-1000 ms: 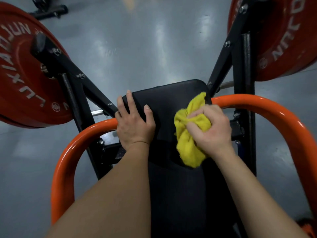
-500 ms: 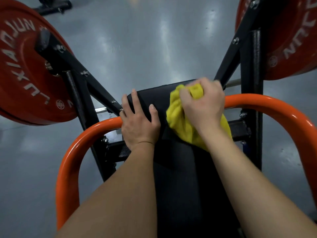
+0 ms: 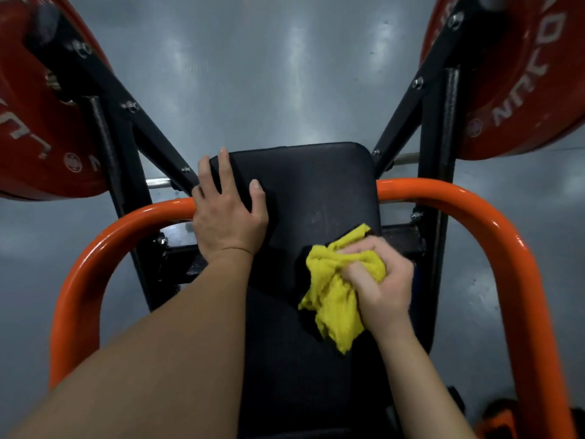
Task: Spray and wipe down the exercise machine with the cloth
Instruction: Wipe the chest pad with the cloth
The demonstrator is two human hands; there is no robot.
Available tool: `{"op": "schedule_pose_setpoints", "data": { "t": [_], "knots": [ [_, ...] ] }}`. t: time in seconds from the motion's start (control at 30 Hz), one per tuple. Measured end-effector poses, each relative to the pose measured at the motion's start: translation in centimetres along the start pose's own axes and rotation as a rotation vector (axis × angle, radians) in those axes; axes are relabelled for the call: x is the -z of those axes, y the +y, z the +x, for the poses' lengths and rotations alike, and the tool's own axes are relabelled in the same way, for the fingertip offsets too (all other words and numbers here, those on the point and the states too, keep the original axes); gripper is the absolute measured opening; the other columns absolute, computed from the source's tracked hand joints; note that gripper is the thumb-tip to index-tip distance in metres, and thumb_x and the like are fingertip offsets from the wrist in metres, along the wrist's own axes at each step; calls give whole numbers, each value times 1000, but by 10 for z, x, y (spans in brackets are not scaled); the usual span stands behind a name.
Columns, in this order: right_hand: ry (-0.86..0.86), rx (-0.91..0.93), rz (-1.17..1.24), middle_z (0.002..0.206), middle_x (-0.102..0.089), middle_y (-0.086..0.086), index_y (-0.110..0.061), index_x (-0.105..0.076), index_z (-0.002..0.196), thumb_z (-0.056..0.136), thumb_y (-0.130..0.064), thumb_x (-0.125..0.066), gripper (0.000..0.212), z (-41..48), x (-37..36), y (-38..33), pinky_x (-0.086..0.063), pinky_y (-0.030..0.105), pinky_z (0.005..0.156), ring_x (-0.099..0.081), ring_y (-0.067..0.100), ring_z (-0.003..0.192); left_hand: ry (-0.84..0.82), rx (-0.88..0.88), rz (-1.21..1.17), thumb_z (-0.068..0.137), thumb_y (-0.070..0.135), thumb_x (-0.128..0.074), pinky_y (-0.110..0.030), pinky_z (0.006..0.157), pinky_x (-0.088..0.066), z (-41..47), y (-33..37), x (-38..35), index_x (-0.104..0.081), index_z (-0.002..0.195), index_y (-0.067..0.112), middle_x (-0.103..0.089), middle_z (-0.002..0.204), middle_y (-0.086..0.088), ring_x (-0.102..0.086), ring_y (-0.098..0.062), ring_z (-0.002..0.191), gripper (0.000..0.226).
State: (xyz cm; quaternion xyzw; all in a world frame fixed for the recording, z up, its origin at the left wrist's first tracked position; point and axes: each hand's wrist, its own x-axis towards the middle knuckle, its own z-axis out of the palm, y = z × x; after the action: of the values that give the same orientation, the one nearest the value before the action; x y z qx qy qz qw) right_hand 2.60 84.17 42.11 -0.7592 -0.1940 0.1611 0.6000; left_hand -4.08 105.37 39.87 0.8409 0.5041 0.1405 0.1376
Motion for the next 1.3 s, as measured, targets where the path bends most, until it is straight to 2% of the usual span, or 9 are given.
{"op": "schedule_pose_setpoints", "data": {
  "t": [0.23,0.5,0.6,0.8,0.93,1.03,1.1,1.17,1.3],
  "knots": [
    [287,-81,187,64,-66,-5,-12,-69,67,65,-10,-59,10,34,-20,-21,-44,28,63,-60,11,64,-12,14,0,97,54,-31,-52,86,-53,1,2,2,-21,163,26,-24,165,-7,-45,-35,130,72],
    [369,132,-72,58,-58,4,-6,-63,67,78,-30,-60,27,149,-53,-41,-50,42,63,-56,25,62,-1,4,7,97,55,-31,-51,88,-52,1,1,1,-23,163,24,-27,164,-9,-45,-36,129,73],
    [351,202,-191,69,-64,-4,-14,-66,72,78,-32,-59,20,113,-47,-34,-52,47,72,-62,28,72,-4,2,4,97,53,-33,-51,87,-52,0,1,1,-24,163,24,-27,164,-9,-44,-35,130,72],
    [490,184,-366,85,-61,-13,-10,-70,84,75,-26,-58,22,-3,-23,-4,-47,30,73,-61,27,77,-13,5,7,101,51,-36,-53,86,-52,1,1,1,-21,163,23,-23,165,-10,-42,-36,133,70],
    [578,61,-608,112,-62,10,-4,-60,119,81,-33,-62,48,-49,-14,16,-44,38,89,-55,32,105,-23,5,15,101,51,-34,-51,86,-52,0,1,2,-18,164,23,-22,166,-9,-41,-36,135,71],
    [670,191,-756,129,-45,16,-6,-52,129,90,-35,-67,51,-50,-28,17,-36,43,105,-46,35,119,-23,10,10,100,52,-33,-51,87,-53,1,1,3,-19,163,24,-23,166,-9,-42,-36,135,71],
    [650,266,-799,132,-45,11,-14,-66,120,95,-41,-67,37,-48,-37,17,-38,47,106,-50,38,121,-23,5,7,100,52,-33,-51,86,-53,0,1,3,-19,163,24,-24,166,-9,-42,-36,134,71],
    [522,296,-817,138,-49,14,-14,-75,115,93,-56,-63,48,-58,-41,22,-37,53,110,-49,44,129,-19,8,5,100,52,-34,-51,86,-53,0,1,2,-20,163,24,-24,165,-9,-43,-36,133,71],
    [324,292,-884,144,-35,21,-15,-53,135,74,-70,-75,85,-77,-36,39,-33,66,113,-34,55,139,-20,7,2,100,51,-35,-50,85,-52,0,2,1,-20,163,24,-25,165,-9,-44,-35,132,71]
  ]
}}
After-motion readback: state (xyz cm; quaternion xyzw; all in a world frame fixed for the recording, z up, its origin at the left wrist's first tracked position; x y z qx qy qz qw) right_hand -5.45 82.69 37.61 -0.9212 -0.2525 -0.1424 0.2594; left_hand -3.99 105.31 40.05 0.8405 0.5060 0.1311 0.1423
